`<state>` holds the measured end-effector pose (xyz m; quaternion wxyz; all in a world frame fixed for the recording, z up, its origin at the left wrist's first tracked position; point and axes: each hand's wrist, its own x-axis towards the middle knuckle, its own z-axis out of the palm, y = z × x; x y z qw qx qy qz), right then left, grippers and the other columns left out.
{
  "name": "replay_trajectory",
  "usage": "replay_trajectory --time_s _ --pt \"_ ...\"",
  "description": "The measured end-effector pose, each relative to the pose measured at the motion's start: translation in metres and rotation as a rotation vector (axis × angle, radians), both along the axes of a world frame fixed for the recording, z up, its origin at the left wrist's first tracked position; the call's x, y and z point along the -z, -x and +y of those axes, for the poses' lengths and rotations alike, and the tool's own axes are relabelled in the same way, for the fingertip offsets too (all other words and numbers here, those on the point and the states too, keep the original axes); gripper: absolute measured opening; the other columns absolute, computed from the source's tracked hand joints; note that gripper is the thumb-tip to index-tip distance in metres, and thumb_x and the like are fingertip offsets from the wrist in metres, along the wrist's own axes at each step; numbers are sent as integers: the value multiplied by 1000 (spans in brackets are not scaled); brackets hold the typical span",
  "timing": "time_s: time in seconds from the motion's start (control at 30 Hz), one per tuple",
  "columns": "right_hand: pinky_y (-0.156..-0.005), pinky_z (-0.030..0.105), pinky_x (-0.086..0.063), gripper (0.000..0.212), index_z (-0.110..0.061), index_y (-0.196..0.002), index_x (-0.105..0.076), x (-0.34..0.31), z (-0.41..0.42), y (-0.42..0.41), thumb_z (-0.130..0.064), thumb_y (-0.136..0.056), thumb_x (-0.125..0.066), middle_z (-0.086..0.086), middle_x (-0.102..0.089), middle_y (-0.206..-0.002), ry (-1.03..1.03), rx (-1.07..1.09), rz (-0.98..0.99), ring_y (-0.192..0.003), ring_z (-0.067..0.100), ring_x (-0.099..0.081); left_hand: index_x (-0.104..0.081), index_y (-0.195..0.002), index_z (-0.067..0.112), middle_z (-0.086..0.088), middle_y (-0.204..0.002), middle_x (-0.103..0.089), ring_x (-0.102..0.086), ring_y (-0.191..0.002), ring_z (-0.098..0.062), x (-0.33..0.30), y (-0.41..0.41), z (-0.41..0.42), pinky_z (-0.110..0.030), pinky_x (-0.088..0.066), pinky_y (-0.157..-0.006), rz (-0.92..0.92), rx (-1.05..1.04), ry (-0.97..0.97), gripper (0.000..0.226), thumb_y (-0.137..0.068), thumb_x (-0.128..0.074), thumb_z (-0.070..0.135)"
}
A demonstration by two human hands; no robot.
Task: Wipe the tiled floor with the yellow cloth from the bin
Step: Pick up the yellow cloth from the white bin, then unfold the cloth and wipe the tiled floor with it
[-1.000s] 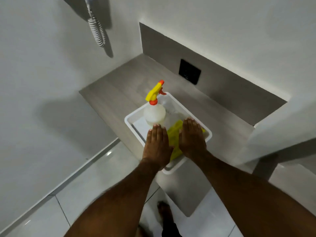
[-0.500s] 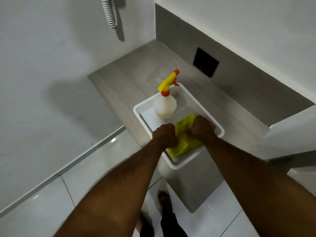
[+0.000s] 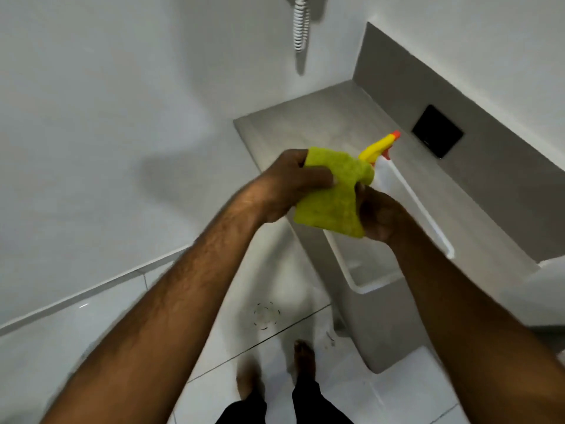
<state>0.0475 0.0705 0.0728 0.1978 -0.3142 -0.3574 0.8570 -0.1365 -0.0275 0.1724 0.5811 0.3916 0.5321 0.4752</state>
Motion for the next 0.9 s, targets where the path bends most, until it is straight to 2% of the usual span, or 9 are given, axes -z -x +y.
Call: replay_trajectory --time_s 0.1,0.17,0.23,0.3,0.4,0.47,0.6,0.7,0.9 --pt "-85 50 -61 85 -11 -126 -63 -11 -27 54 -36 -51 -96 15 -69 -123 -21 -108 54 -112 33 -66 -69 -104 2 -13 -93 -77 -73 -88 -28 3 65 -45 -41 -60 -82 -141 -59 53 25 -84 -58 -7" --pt "-77 45 -63 50 -14 -114 -73 -9 -42 85 -25 -67 -86 14 -75 -114 -42 -144 57 -104 31 -71 -69 -108 3 -14 -99 -76 -72 -90 -29 16 105 -73 -44 -58 -85 -81 -134 131 25 -86 -60 -4" --pt "-73 40 -63 24 -14 -105 -76 5 -57 114 -12 -82 -68 10 -79 -105 -56 -158 -19 -98 27 -74 -66 -110 1 -15 -97 -72 -69 -86 -30 40 143 -102 -38 -59 -76 75 -211 237 24 -85 -65 1" --pt "-74 39 -63 27 -13 -107 -74 29 -70 133 -5 -83 -65 9 -79 -104 -60 -146 -118 -98 27 -74 -62 -113 -2 -19 -94 -67 -64 -80 -29 71 168 -126 -32 -57 -63 139 -243 338 31 -84 -70 3" --pt "-75 40 -63 33 -14 -112 -73 81 -95 150 -6 -80 -70 11 -77 -112 -44 -170 -180 -105 31 -71 -63 -110 -8 -26 -101 -67 -65 -87 -31 129 188 -154 -46 -55 -78 124 -274 470 36 -80 -76 6" --pt "-75 39 -63 40 -12 -114 -72 118 -110 152 -6 -75 -76 14 -75 -115 -18 -166 -262 -108 34 -70 -69 -97 2 -19 -94 -70 -68 -79 -24 176 189 -164 -44 -58 -76 161 -299 538 25 -75 -81 10" --pt "-74 38 -64 47 -9 -111 -72 225 -131 148 -9 -65 -81 18 -75 -113 22 -133 -442 -103 35 -72 -65 -75 17 -11 -79 -66 -64 -75 -23 307 180 -175 -44 -58 -73 261 -299 670 21 -69 -85 17" --pt "-86 47 -60 42 -3 -115 -69 323 -142 143 0 -74 -76 22 -73 -113 9 -146 -565 -105 39 -70 -67 -78 14 -7 -69 -61 -59 -68 -24 422 170 -188 -38 -49 -64 255 -244 763 23 -69 -85 24" --pt "-98 57 -53 35 3 -112 -69 548 -166 121 3 -77 -76 29 -70 -113 -75 -213 -783 -105 40 -68 -70 -96 4 -26 -92 -69 -67 -94 -42 670 134 -212 -40 -47 -73 343 -57 887 37 -72 -84 29"
